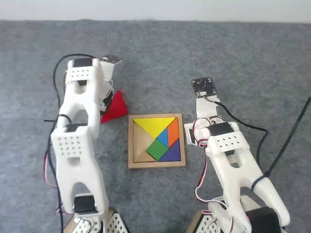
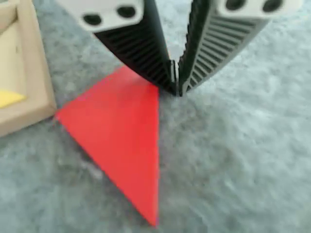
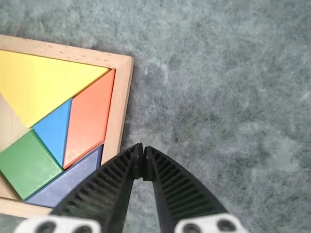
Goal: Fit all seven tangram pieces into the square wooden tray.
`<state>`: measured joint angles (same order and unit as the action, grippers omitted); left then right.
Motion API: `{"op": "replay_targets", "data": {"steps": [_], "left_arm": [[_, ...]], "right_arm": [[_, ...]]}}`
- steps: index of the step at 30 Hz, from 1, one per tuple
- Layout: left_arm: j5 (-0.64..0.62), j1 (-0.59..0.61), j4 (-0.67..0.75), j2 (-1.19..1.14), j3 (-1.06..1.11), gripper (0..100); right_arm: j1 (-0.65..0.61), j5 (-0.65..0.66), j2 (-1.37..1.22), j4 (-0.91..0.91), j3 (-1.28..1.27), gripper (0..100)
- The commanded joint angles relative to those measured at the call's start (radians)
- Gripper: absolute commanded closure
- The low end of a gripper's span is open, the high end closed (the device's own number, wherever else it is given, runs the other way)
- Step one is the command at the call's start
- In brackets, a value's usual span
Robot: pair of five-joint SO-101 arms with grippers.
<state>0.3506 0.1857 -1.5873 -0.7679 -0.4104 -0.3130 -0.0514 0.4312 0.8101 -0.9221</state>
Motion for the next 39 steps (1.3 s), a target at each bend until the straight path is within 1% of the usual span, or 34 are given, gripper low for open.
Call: {"op": "replay_targets", "data": {"steps": [1,3,5,7,8,10,13,19,21,22,25,27,29,32,36,37,39], "left_arm": [[-0.015,-0.021,0.209,0.282,0.351,99],[-0.017,-0.034,0.279,0.364,0.466,99],[-0.018,-0.044,0.325,0.431,0.553,99],[-0.023,-0.075,0.361,0.466,0.622,99],[-0.049,-0.101,0.379,0.471,0.648,99],[-0.110,-0.133,0.423,0.471,0.662,99],[-0.167,-0.155,0.483,0.471,0.653,99],[-0.199,-0.226,0.574,0.471,0.627,99],[-0.201,-0.215,0.572,0.471,0.625,99],[-0.209,-0.190,0.563,0.471,0.625,99],[-0.327,-0.069,0.535,0.471,0.624,99],[-0.368,-0.006,0.537,0.470,0.625,99],[-0.393,0.005,0.545,0.470,0.625,99],[-0.465,-0.023,0.591,0.470,0.625,99],[-0.569,-0.023,0.707,0.439,0.596,99],[-0.606,-0.021,0.717,0.413,0.570,99],[-0.672,-0.026,0.684,0.359,0.492,99]], "right_arm": [[-0.025,0.017,0.050,0.016,0.014,98.9],[-0.047,0.018,0.050,0.018,0.009,98.9],[-0.061,0.051,0.050,0.018,0.006,98.9],[-0.061,0.064,0.050,0.018,0.000,98.9],[-0.061,0.064,0.050,0.018,0.000,98.9],[-0.059,0.066,0.050,0.018,0.000,98.9],[-0.056,0.066,0.050,0.018,0.000,98.9],[-0.056,0.066,0.050,0.018,0.002,98.9],[-0.054,0.066,0.050,0.018,0.002,98.9],[-0.054,0.066,0.050,0.018,0.002,98.9],[-0.053,0.066,0.050,0.018,0.002,98.9],[-0.058,0.066,0.050,0.018,0.002,98.9],[-0.059,0.066,0.050,0.018,0.002,98.9],[-0.059,0.066,0.050,0.016,0.002,98.9],[-0.054,0.066,0.050,0.013,0.002,98.9],[-0.054,0.066,0.050,0.012,0.002,98.9],[-0.053,0.066,0.050,0.010,0.003,98.9]]}}
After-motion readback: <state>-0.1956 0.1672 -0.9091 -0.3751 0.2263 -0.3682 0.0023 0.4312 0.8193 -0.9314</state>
